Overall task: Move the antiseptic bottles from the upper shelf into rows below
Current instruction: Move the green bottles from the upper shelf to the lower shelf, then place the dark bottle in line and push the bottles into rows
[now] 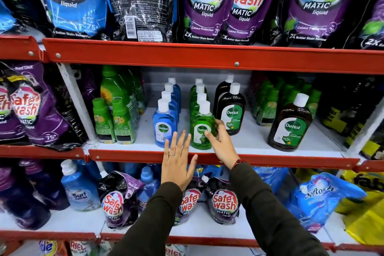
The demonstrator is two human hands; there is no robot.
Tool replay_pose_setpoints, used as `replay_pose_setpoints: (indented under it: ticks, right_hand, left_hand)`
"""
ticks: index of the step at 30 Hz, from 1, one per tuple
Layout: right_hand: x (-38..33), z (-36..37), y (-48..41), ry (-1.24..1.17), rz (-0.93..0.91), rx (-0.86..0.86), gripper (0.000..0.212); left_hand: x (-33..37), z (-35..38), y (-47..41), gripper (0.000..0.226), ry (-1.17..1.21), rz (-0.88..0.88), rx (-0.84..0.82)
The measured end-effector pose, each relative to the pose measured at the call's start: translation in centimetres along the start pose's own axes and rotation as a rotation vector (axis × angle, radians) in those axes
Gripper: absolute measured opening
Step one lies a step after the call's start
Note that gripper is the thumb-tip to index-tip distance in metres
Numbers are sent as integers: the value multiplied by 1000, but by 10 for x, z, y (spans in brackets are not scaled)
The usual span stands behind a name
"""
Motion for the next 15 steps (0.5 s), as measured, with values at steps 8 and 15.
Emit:
replay_pose_setpoints:
  ticks: [8, 15]
  right_hand:
    - [-8, 1, -7, 37, 13, -91, 45]
    - [-15, -13, 2, 52, -58, -18, 59]
  left_hand:
    - [0, -2, -1, 68, 10, -12, -32]
    - [1, -5, -1, 67, 6, -14, -41]
Point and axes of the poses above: each hand's wrist, its own y-axis away from the middle knuckle, its own z-axis out of the palm, x = y × z, the point moved 5 cm from there along -y, towards the middle knuckle, and after that the axes turned 1 degree about -x, right-handed, at the moved point
